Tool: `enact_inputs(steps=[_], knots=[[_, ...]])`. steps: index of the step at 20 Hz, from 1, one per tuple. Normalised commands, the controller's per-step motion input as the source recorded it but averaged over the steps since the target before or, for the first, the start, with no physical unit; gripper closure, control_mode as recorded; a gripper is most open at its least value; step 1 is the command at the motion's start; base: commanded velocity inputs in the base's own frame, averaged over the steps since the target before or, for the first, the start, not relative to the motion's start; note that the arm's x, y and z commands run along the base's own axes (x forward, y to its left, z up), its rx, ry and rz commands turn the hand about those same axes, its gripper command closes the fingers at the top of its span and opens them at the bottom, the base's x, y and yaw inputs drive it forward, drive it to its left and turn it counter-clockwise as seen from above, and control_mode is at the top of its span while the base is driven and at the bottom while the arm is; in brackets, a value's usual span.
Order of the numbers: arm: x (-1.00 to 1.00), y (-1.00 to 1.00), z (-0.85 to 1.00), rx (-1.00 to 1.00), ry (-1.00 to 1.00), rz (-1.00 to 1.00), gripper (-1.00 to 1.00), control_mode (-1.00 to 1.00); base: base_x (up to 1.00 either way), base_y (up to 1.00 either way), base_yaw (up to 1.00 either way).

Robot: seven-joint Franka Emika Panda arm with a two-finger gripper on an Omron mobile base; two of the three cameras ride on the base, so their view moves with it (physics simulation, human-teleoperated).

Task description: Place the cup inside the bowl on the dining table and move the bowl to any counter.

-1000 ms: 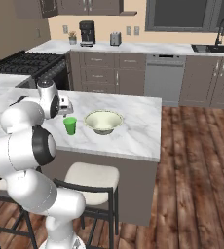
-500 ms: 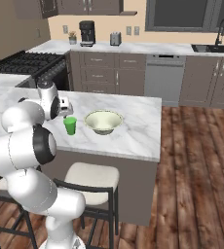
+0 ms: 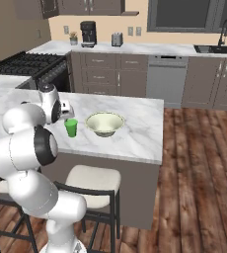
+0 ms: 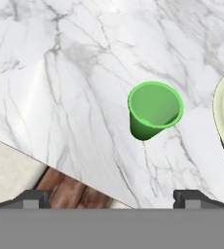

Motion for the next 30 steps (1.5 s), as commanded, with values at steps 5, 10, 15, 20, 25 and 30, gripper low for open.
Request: enact_inputs(steps=[5,10,15,20,25,30], knots=[[0.05,0.0,-0.13,0.0,0.0,0.01,-1.0,-1.0,0.0,0.0,0.0],[0.05,0.01,-0.14,0.0,0.0,0.01,-1.0,-1.0,0.0,0.0,0.0],[0.06,0.01,-0.14,0.0,0.0,0.01,-1.0,-1.0,0.0,0.0,0.0],[0.18,0.02,-0.06,-0.01,0.0,0.0,-1.0,-1.0,0.0,0.0,0.0],[0.31,0.02,0.0,-0.02,0.0,0.0,-1.0,-1.0,0.0,0.0,0.0],[0.21,0.03,0.0,-0.02,0.0,0.0,-1.0,-1.0,0.0,0.0,0.0]])
